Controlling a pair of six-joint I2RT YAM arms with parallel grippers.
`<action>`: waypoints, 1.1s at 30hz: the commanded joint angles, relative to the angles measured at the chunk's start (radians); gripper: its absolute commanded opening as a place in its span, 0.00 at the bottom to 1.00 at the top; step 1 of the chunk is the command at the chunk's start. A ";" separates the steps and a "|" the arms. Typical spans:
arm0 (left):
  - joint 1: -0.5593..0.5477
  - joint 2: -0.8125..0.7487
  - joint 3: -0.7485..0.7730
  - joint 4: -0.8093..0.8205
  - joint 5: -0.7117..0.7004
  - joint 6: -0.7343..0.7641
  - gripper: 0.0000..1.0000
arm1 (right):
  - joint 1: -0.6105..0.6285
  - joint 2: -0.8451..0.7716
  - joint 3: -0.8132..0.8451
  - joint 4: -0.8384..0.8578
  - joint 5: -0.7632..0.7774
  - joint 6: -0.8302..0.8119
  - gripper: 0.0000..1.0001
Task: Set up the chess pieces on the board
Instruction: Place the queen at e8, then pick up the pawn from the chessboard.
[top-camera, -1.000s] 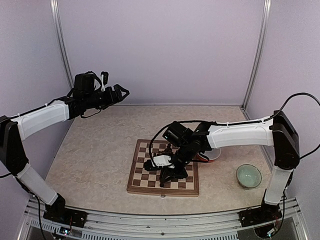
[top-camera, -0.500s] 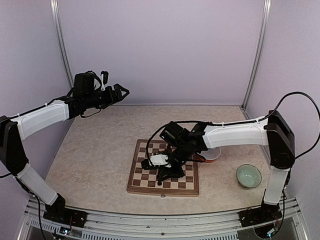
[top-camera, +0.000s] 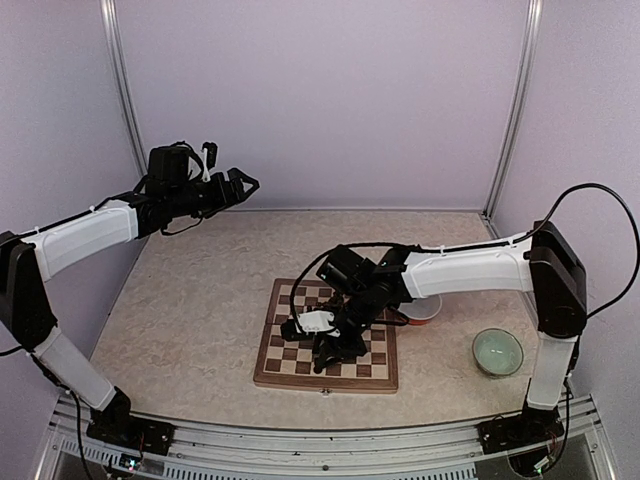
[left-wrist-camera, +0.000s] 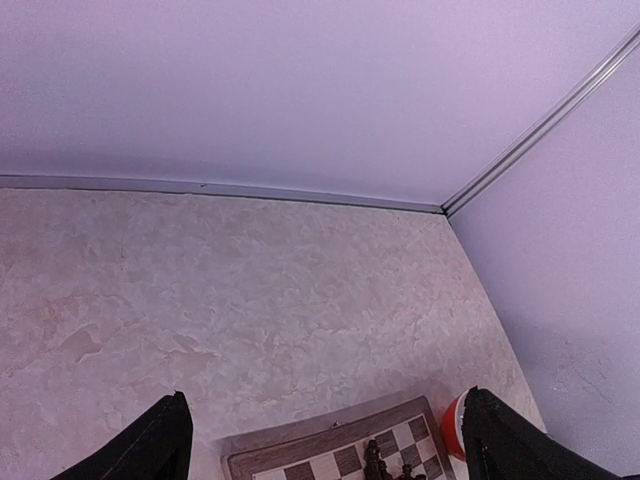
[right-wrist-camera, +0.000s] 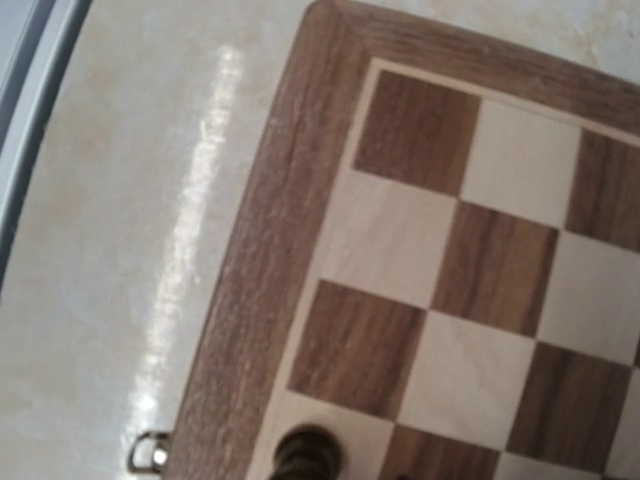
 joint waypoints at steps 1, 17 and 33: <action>0.006 0.001 0.041 -0.014 0.013 0.024 0.92 | 0.013 -0.014 0.035 -0.048 -0.007 -0.020 0.41; 0.005 0.011 0.047 -0.018 0.040 0.021 0.93 | -0.243 -0.086 0.082 -0.029 0.109 0.039 0.29; 0.004 0.025 0.054 -0.028 0.053 0.021 0.93 | -0.274 0.006 0.035 -0.002 0.196 0.055 0.32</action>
